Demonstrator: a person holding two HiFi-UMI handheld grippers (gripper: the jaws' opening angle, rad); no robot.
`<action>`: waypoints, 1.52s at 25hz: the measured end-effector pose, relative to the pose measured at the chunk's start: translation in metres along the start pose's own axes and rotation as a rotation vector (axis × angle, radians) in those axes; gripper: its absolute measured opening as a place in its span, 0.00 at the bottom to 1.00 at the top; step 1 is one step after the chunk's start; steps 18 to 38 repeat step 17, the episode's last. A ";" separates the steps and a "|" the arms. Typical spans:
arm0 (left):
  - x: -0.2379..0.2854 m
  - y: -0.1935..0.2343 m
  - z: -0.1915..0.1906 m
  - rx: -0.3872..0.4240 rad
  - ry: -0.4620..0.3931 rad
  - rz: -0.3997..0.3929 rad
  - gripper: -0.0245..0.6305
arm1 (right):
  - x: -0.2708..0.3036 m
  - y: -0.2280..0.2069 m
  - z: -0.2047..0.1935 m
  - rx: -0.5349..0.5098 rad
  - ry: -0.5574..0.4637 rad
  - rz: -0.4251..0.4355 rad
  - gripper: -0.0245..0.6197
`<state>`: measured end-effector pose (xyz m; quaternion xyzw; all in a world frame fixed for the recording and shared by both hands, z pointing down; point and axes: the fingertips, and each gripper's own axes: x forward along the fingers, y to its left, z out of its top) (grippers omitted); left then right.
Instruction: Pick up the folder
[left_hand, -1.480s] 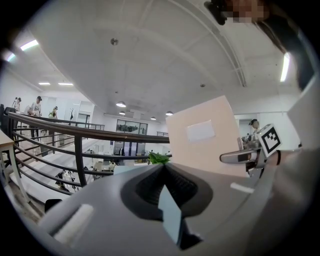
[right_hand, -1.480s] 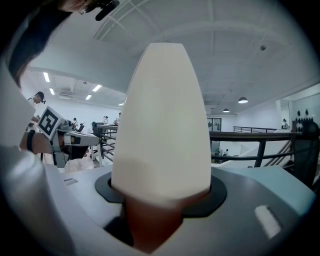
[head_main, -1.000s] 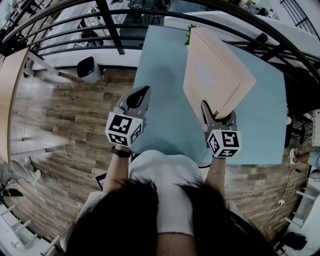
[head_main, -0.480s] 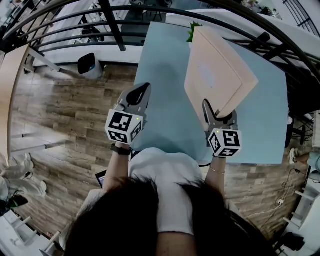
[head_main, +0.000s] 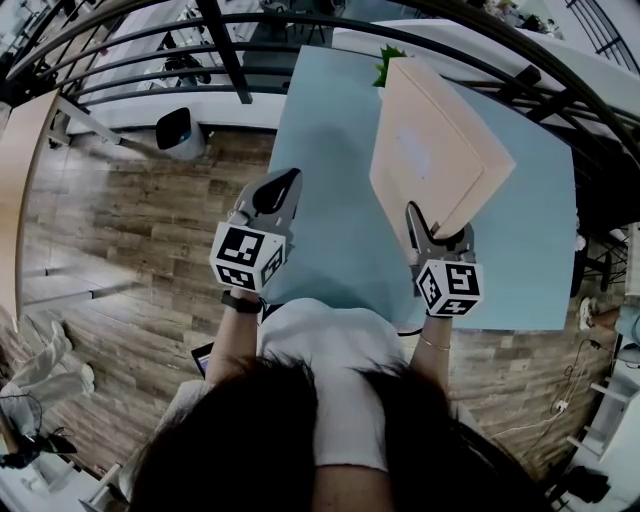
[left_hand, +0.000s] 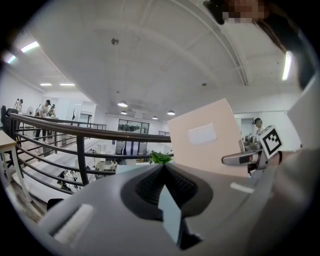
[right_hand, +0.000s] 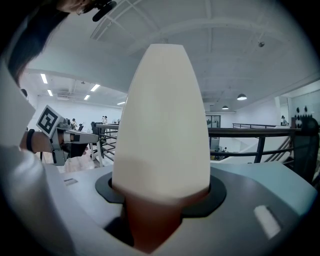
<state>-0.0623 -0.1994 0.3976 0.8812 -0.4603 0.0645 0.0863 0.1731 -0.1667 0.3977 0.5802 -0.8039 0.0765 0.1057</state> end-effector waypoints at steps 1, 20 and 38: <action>-0.001 0.000 0.002 0.002 -0.005 0.000 0.12 | 0.000 0.000 0.000 0.000 0.000 0.000 0.45; -0.008 0.002 0.021 0.016 -0.055 0.011 0.13 | 0.003 0.000 0.000 0.000 -0.002 0.007 0.45; -0.008 0.002 0.021 0.016 -0.055 0.011 0.13 | 0.003 0.000 0.000 0.000 -0.002 0.007 0.45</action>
